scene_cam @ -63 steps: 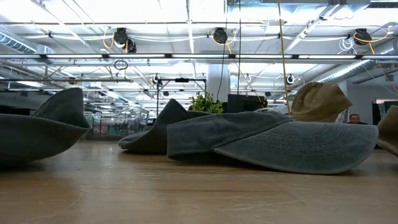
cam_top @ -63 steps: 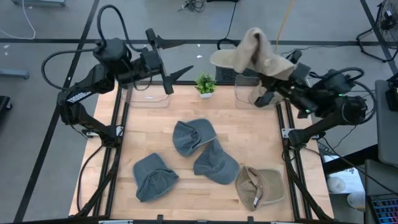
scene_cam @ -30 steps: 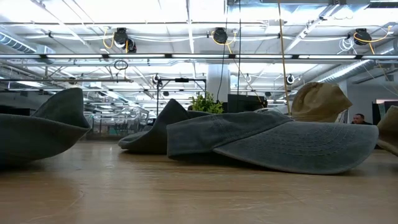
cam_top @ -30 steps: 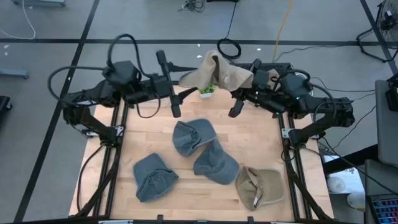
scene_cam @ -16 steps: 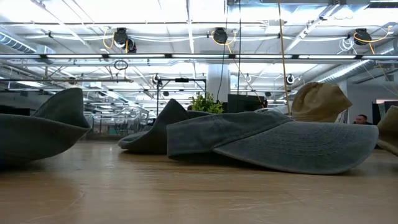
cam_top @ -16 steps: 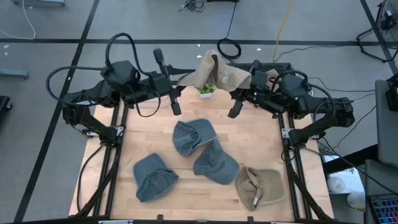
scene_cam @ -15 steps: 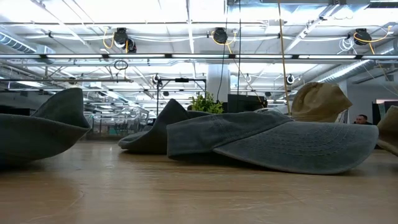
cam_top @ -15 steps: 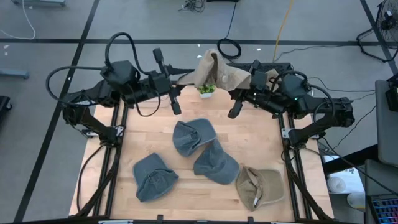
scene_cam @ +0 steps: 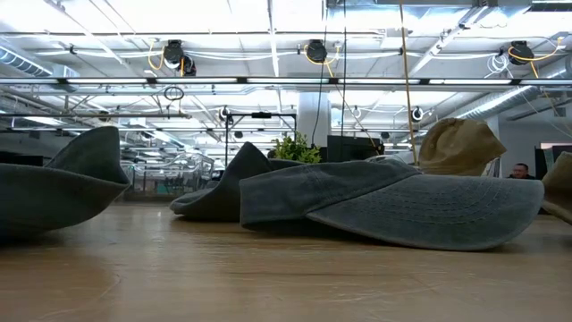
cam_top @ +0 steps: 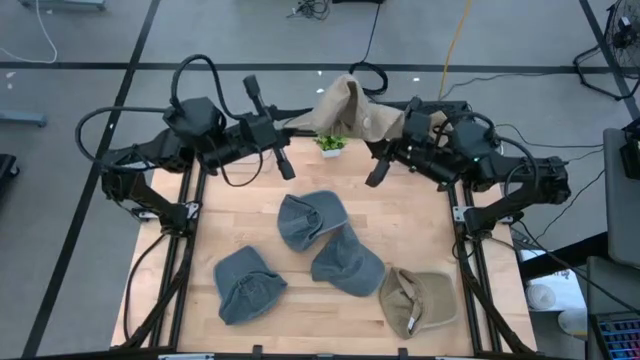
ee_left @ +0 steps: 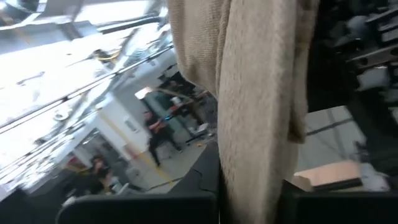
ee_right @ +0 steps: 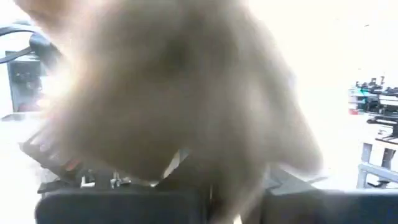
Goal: Pick & Place hat
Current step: Put the top brown cap into the right transparent bin
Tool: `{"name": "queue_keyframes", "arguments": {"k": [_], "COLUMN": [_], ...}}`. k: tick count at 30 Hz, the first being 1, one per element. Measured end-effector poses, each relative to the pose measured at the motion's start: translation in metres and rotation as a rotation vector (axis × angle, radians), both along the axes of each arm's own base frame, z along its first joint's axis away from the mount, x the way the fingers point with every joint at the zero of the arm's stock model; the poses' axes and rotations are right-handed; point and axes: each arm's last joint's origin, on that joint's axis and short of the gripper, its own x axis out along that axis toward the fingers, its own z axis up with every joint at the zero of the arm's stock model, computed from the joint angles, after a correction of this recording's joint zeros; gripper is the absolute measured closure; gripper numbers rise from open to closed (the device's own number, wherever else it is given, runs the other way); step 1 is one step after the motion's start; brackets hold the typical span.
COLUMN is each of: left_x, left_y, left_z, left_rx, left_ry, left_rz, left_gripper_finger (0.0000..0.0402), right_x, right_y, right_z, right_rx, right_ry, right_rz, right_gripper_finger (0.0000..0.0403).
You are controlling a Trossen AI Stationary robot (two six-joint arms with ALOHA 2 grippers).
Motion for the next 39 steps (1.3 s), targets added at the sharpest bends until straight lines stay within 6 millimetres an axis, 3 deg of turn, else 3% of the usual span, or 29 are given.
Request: {"name": "queue_keyframes", "arguments": {"k": [7, 13, 24, 31, 39], "left_x": [-0.004, -0.006, -0.008, -0.008, 0.006], "left_y": [0.0, -0.002, 0.0, 0.0, -0.003], "left_z": [0.005, 0.006, 0.005, 0.005, -0.002], "left_rx": [0.082, 0.206, 0.376, 0.437, 0.563], "left_ry": [0.012, 0.094, 0.251, 0.292, 0.386], "left_rz": [0.176, 0.293, 0.438, 0.446, 0.457], "left_gripper_finger": [0.0392, 0.0392, 0.0392, 0.0392, 0.0392], "right_x": [-0.016, -0.03, -0.066, -0.086, -0.088], "right_y": [0.002, 0.003, -0.002, -0.004, -0.001], "right_z": [0.005, 0.001, -0.008, -0.005, -0.002], "right_rx": [0.03, 0.226, 0.546, 0.817, 0.835], "right_ry": [0.002, 0.001, 0.032, -0.08, -0.067], "right_rz": [0.017, 0.07, 0.084, 0.144, 0.261], "right_gripper_finger": [0.0269, 0.0218, 0.0207, 0.0206, 0.0206]}}
